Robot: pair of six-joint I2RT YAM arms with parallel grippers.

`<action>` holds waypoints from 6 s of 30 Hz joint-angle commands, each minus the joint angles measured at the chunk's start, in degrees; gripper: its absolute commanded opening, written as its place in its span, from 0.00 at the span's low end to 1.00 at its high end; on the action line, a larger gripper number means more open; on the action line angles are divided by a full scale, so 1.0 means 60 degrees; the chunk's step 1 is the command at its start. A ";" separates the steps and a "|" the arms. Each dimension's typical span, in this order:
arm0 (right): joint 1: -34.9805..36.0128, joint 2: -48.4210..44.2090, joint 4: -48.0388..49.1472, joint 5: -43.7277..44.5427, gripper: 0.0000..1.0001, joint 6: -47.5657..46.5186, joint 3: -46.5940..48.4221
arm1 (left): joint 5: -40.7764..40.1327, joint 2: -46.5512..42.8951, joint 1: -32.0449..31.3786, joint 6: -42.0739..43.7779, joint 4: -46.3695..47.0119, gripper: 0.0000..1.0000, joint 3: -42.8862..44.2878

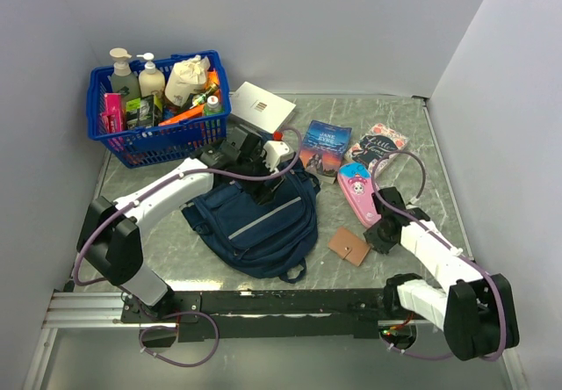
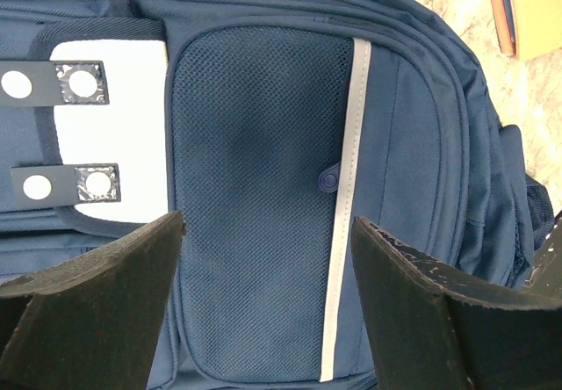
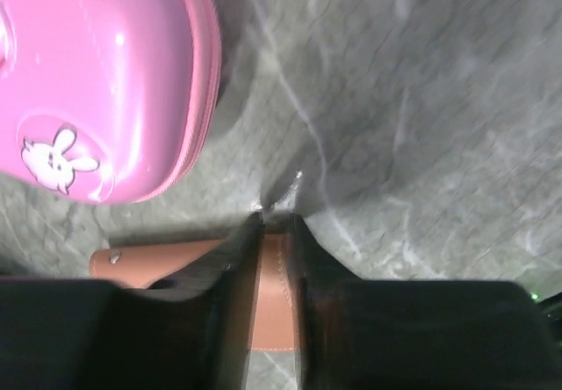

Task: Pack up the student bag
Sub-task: Move the personal item to the center of the board, then pick up the personal item from the center of the board, then place the personal item in the student bag.

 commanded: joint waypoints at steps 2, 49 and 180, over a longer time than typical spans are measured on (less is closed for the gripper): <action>0.0202 -0.0819 0.0008 0.0049 0.48 -0.0151 -0.0020 | 0.0124 -0.0355 0.0085 0.0118 0.0213 0.82 -0.0051; 0.0275 -0.4366 0.0522 -0.1021 0.00 -0.0034 -0.0666 | -0.2351 -0.1014 -0.2420 -0.0263 0.1865 0.96 -0.2907; 0.4933 0.4204 0.8681 -0.2576 0.00 -0.1411 0.3391 | -0.3978 -0.1820 -0.2273 -0.1684 0.1415 0.01 -0.0754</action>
